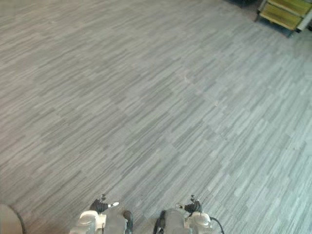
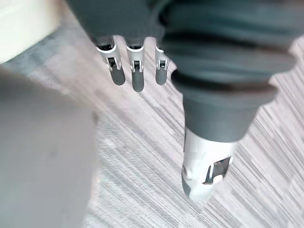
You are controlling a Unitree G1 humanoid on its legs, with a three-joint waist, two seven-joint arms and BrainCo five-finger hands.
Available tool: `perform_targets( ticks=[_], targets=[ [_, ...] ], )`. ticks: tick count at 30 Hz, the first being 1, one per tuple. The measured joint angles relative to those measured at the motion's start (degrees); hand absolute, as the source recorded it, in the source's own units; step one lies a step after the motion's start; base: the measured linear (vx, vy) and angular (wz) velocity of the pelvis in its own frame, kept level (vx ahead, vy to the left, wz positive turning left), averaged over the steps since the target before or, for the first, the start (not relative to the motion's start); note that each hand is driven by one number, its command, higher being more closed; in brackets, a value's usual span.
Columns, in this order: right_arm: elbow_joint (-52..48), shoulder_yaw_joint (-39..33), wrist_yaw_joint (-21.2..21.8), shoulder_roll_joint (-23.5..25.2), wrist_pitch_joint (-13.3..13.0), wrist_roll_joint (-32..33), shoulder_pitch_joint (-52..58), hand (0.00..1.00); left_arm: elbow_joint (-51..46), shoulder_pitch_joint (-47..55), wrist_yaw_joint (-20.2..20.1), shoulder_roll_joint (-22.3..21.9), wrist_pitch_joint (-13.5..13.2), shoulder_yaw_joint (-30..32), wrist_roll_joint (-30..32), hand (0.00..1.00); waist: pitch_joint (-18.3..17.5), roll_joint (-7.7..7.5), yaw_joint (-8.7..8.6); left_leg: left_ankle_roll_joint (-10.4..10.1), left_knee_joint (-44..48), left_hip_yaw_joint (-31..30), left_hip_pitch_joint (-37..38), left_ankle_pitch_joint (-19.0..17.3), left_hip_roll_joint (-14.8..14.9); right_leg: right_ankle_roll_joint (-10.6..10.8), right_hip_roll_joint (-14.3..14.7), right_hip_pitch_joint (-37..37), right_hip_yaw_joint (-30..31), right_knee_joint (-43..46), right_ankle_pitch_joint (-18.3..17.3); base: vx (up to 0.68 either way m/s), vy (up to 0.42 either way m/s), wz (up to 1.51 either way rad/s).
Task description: Pick up cushions and gather them together orderly.
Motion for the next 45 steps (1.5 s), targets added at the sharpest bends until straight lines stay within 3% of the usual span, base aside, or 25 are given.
perform_targets(
  ticks=[2,4,5,7,8,9,10,14,17,20,21,22,23,26,28,29,32,35,37,38,39,40,42,44,45],
  targets=[
    [-1.06,-0.27,-0.22,-0.32,0.1,0.03,-0.75,0.0,0.15,-1.03,0.58,-0.06,0.05,-0.23,0.03,0.0,0.02,-0.03,-0.03,-0.94,-1.95,4.32,2.44,-0.04,1.96,-0.05,-2.03,-5.43,-4.96,-6.28,6.03,0.46,-0.189,-0.85],
    [-1.55,-0.25,-0.3,-0.07,0.1,0.08,0.27,0.0,0.24,-0.35,0.64,0.07,0.09,-1.38,0.12,0.0,-0.62,-2.02,-0.01,-4.4,-2.02,7.11,6.34,-1.03,1.06,-2.89,-3.05,-5.58,-8.37,-15.86,17.64,0.49,-0.223,-0.77],
    [-1.95,-0.64,-0.38,-1.12,-0.11,0.41,-0.05,0.0,1.24,-0.12,0.59,-1.35,0.15,-1.33,0.22,0.0,-0.4,0.37,-0.1,-6.05,-1.56,7.77,8.93,-1.98,3.23,-6.14,-1.93,-6.05,-7.56,-10.62,17.36,0.43,-0.197,-0.65],
    [-2.25,-0.8,-0.45,-2.09,-0.11,0.5,-0.13,0.0,1.15,-0.93,0.44,-2.97,-0.03,-2.51,0.96,0.0,-1.34,1.55,-1.94,-8.69,8.49,6.09,5.51,0.0,5.71,-6.63,-0.94,-6.34,-6.76,-7.48,10.94,0.49,-0.297,-0.45],
    [-2.24,-0.74,-0.39,-2.2,-0.1,0.47,-0.08,0.0,1.15,-1.1,0.43,-3.17,-0.05,-2.66,1.06,0.0,-1.48,1.75,-1.95,-8.59,12.01,5.29,4.01,0.71,6.56,-6.69,-0.28,-6.05,-6.4,-7.57,10.41,0.57,-0.376,-0.45],
    [-1.8,-0.76,-0.53,-2.0,-0.07,0.58,-0.05,0.0,1.17,-1.22,0.2,-3.54,-0.03,-2.83,1.28,0.0,-1.28,2.39,-1.91,-6.34,28.01,1.61,-2.15,4.03,9.92,-7.3,2.26,-2.75,-5.83,-10.01,9.41,0.48,-0.255,-0.54],
    [-0.71,-0.76,-0.74,-1.92,0.18,0.77,0.4,0.0,1.2,-1.22,-0.17,-3.53,-0.01,-2.97,1.27,0.0,-0.99,2.68,-1.77,-5.96,42.15,-1.03,-7.13,1.75,11.82,-7.34,5.0,2.35,-5.11,-13.9,9.39,0.48,-0.255,-0.54],
    [0.94,-0.75,-1.22,-1.74,0.17,2.64,1.68,0.0,-1.42,-0.88,-0.21,-2.64,-0.52,-3.04,1.22,0.0,-0.39,0.24,-0.34,-4.8,48.33,-1.73,-16.2,-2.9,8.05,-6.68,7.44,15.78,-1.03,-23.9,9.75,0.43,-0.157,-0.53],
    [0.91,-0.82,-1.46,-1.85,0.08,3.46,0.15,0.0,-3.55,-1.16,-0.2,-2.68,-1.38,-2.18,1.19,0.0,0.29,-0.04,1.41,-3.21,29.82,-1.5,-22.51,-3.75,3.7,-4.85,7.71,20.83,4.28,-28.97,10.49,0.4,0.036,-0.97],
    [1.01,-0.71,-1.49,-1.58,0.07,4.08,0.07,0.0,-3.54,-0.98,-0.17,-2.7,-1.38,-1.69,1.17,0.0,0.17,0.15,1.69,-3.56,3.01,-6.96,-22.88,6.71,-1.85,-0.76,6.29,25.18,8.27,-32.21,8.56,0.42,0.171,-0.71],
    [1.07,-0.16,-1.52,-0.82,0.1,4.05,0.53,0.0,-3.37,-0.4,-0.17,-2.42,-1.38,-1.58,1.16,0.0,-0.4,-0.6,2.61,-2.9,2.11,-7.12,-21.54,13.23,-2.9,0.8,5.48,27.15,10.6,-33.4,7.65,0.51,0.229,-0.73],
    [1.07,-0.16,-1.52,-0.35,0.09,4.04,0.47,0.0,-3.36,-0.39,-0.17,-2.24,-1.39,-1.54,1.16,0.0,-0.73,-0.88,2.68,-2.15,2.72,-7.01,-21.49,13.47,-3.57,1.23,4.85,27.68,11.03,-33.63,7.42,0.56,0.191,-0.53],
    [1.1,-0.19,-1.49,0.89,0.07,3.87,0.46,0.0,-3.41,-0.48,-0.25,-0.87,-1.34,-1.39,1.2,0.0,-1.56,-3.51,2.53,-0.46,6.34,-6.15,-23.05,10.17,-5.09,2.17,2.71,27.58,11.84,-33.69,7.08,0.47,0.119,-0.18],
    [1.26,-0.25,-1.36,0.64,0.16,2.93,0.84,0.0,-3.3,-0.5,-0.51,-0.05,-1.19,-0.76,1.14,0.0,-2.08,-4.29,2.98,1.98,15.51,-4.11,-24.43,3.23,-4.68,3.9,0.71,24.99,14.28,-24.17,7.12,0.68,0.213,-0.25],
    [1.31,-0.23,-1.08,0.64,0.11,1.67,0.84,0.0,-2.21,-0.45,-0.55,0.03,-1.0,-1.35,1.24,0.0,-2.04,-4.38,2.66,2.45,15.45,-3.37,-19.56,-1.15,-5.2,10.59,-2.89,16.16,15.26,-0.61,9.24,0.4,0.138,-0.18],
    [1.36,-0.21,-0.76,0.81,0.18,1.66,1.21,0.0,-1.69,-0.17,-0.48,0.15,-0.79,-1.92,1.24,0.0,-1.99,-4.51,1.84,2.99,14.14,-3.49,-15.53,-2.6,-5.9,11.28,-4.43,12.1,15.34,10.78,8.37,0.63,0.101,0.1],
    [1.32,0.32,-0.51,0.52,0.16,1.67,2.07,0.0,-1.48,0.62,-0.47,-0.16,-0.66,-4.04,1.23,0.0,-1.98,-3.32,0.79,3.15,4.98,-3.5,-3.32,-2.95,-6.18,3.14,-4.9,5.27,7.87,12.21,3.79,0.57,0.012,0.08],
    [0.06,0.23,-0.47,-0.02,-0.08,1.75,1.07,0.0,-1.68,-0.33,-0.31,-0.43,-0.51,-4.01,1.2,0.0,-1.19,-1.75,0.19,3.11,1.32,-3.38,1.1,-2.93,-3.76,0.59,-1.29,-1.64,3.69,-0.37,3.86,0.5,-0.11,0.1],
    [-1.58,-0.01,-0.53,-0.16,-0.11,1.74,0.34,0.0,-1.68,-1.03,-0.29,-0.52,-0.36,-4.09,1.23,0.0,-0.84,-2.34,-1.67,2.66,-1.46,-4.4,4.75,-3.11,-2.66,1.89,0.99,-6.05,6.3,-20.02,15.5,0.5,-0.216,0.52],
    [-1.56,-0.08,-0.54,-0.12,-0.12,1.73,0.57,0.0,-1.65,-0.86,-0.29,-0.49,-0.34,-4.09,1.24,0.0,-1.04,-2.84,-1.87,2.2,-1.66,-4.58,5.42,-3.37,-2.89,2.31,1.04,-6.01,7.85,-23.54,17.79,0.65,-0.342,0.69],
    [-1.49,-0.98,-0.52,-0.29,-0.18,1.79,1.19,0.0,-1.48,-0.49,-0.31,-0.74,-0.29,-4.06,1.3,0.0,-1.04,-3.09,-2.12,-0.45,-1.22,-6.37,8.0,-5.15,-2.95,2.82,1.22,-5.42,13.04,-24.29,26.55,0.56,-0.317,0.59],
    [-1.53,-1.87,-0.62,-1.93,-0.09,1.74,0.7,0.0,-0.94,-0.65,-0.43,-2.96,-0.25,-4.1,1.34,0.0,-0.97,-0.6,-2.42,-0.75,2.6,-8.71,8.33,-5.55,-0.82,0.9,2.37,-6.86,13.82,-15.1,20.34,0.77,-0.446,0.59],
    [-1.44,-2.99,-0.39,-2.76,0.04,1.76,1.23,0.0,-0.59,-0.25,-0.53,-4.7,-0.32,-3.8,1.8,0.0,-1.7,1.3,-2.46,-2.04,15.02,-11.18,3.63,-4.74,1.61,-0.12,3.01,-6.11,11.95,-10.76,15.14,0.49,-0.285,0.34],
    [-1.67,-3.55,-0.47,-2.85,0.08,1.93,1.91,0.0,0.1,-0.44,-0.6,-5.45,-0.23,-3.23,2.41,0.0,-1.28,2.6,-2.61,-5.39,31.36,-13.34,-3.25,1.4,4.44,-1.67,3.83,-2.1,9.88,-10.76,12.36,0.5,-0.232,0.41],
    [-1.73,-3.48,-0.73,-2.5,0.31,2.28,2.78,0.0,-0.88,-0.18,-0.67,-5.64,-0.04,-1.95,2.44,0.0,-1.01,2.3,-2.16,-6.23,42.39,-12.54,-8.29,-0.06,6.66,-2.78,4.69,2.06,9.12,-12.1,10.88,0.54,-0.214,0.37]
  ],
)
